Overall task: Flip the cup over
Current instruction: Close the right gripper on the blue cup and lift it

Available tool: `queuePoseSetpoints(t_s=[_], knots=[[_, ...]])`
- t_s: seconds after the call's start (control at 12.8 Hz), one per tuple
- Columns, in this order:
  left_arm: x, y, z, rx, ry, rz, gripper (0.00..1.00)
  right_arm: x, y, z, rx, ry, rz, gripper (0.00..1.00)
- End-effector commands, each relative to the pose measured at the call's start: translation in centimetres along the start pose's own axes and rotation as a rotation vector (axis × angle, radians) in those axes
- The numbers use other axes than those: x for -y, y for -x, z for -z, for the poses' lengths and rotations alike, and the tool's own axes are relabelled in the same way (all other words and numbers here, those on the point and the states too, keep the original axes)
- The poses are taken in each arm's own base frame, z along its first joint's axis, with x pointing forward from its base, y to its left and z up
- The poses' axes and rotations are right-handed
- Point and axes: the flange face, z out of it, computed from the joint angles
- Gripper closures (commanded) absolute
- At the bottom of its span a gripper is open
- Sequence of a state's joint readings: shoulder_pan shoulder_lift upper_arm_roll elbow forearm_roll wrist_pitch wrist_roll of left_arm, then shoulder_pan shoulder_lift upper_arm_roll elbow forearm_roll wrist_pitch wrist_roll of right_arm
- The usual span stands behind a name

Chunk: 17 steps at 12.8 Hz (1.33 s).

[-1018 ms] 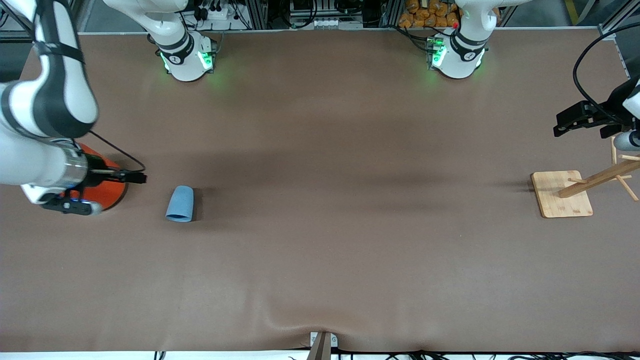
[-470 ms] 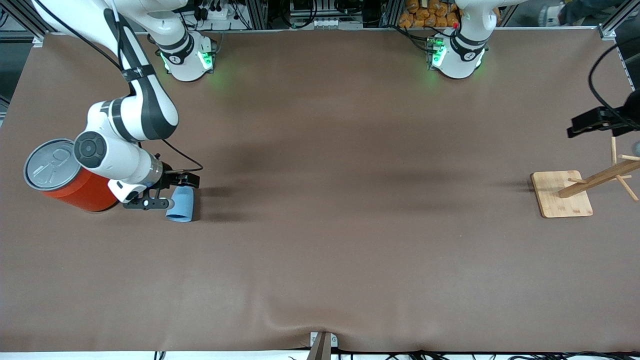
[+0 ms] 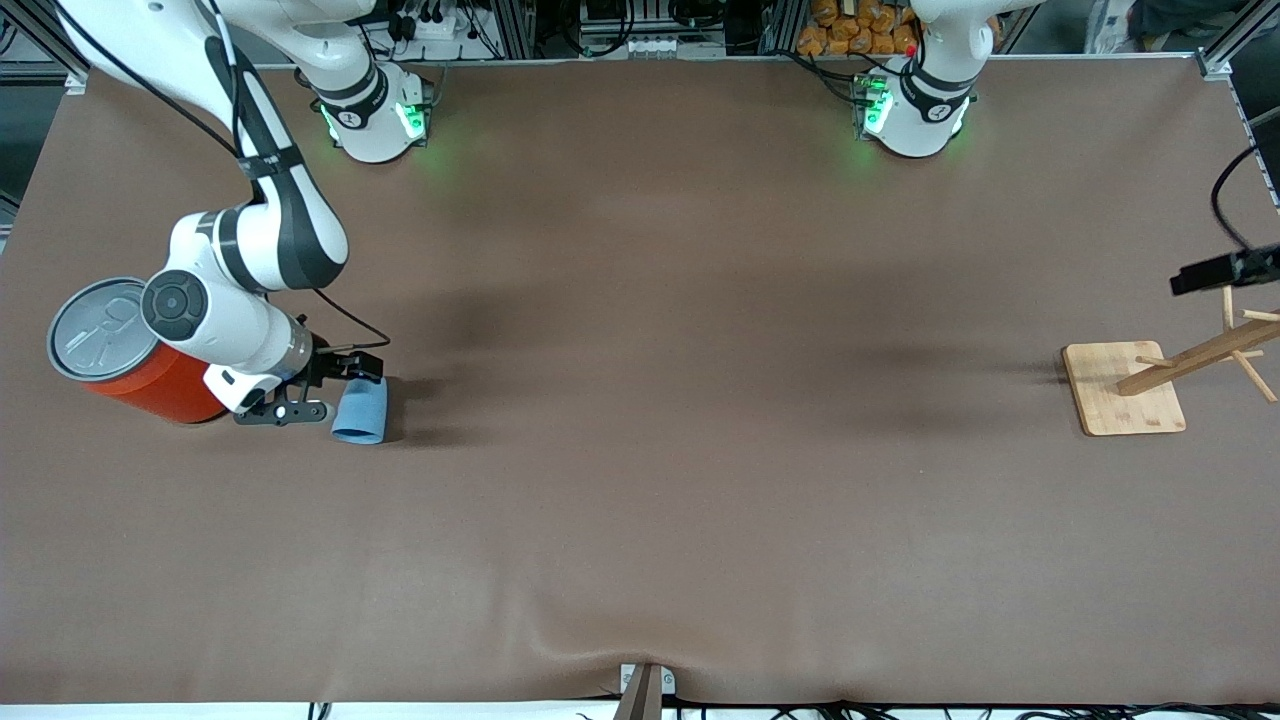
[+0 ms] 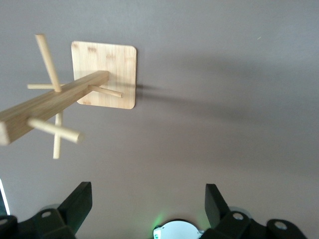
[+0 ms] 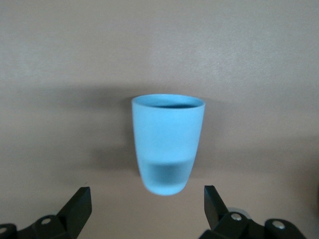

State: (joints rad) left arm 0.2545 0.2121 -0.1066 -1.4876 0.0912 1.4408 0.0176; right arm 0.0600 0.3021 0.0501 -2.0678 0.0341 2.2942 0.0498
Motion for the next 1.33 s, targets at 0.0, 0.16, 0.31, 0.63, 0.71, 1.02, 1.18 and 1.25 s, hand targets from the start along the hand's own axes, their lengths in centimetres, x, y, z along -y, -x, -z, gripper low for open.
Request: queuePoseSetpoints(t_s=[0.0, 0.16, 0.31, 0.63, 0.71, 1.02, 1.18, 1.25], knots=[[1.7, -2.2, -2.7, 0.046, -0.009, 0.020, 0.00, -0.7, -0.4, -2.1, -0.020, 0.020, 0.026, 0.00], [2.7, -3.4, -4.7, 0.071, 0.007, 0.030, 0.00, -1.1, -0.8, -3.2, -0.039, 0.031, 0.031, 0.00], [1.6, -5.1, -6.3, 0.060, 0.004, 0.009, 0.00, -1.0, -1.0, -4.1, -0.048, 0.029, 0.033, 0.00], [1.2, -7.1, -8.2, 0.029, 0.010, -0.015, 0.00, -1.1, -1.3, -6.9, -0.062, 0.025, 0.034, 0.00], [0.9, -6.8, -7.6, 0.021, 0.010, 0.004, 0.00, -1.1, -1.4, -7.1, -0.061, 0.026, 0.035, 0.00], [-0.7, -5.9, -8.1, 0.100, -0.062, 0.011, 0.00, -0.9, -1.9, -6.9, -0.066, 0.054, 0.075, 0.86], [-0.3, -5.7, -7.8, 0.101, -0.090, 0.013, 0.00, 1.0, -2.9, -5.5, -0.076, 0.054, 0.129, 0.87], [-0.4, -5.7, -7.7, 0.100, -0.078, 0.012, 0.00, 3.0, -3.3, -4.7, -0.077, 0.055, 0.185, 0.89]])
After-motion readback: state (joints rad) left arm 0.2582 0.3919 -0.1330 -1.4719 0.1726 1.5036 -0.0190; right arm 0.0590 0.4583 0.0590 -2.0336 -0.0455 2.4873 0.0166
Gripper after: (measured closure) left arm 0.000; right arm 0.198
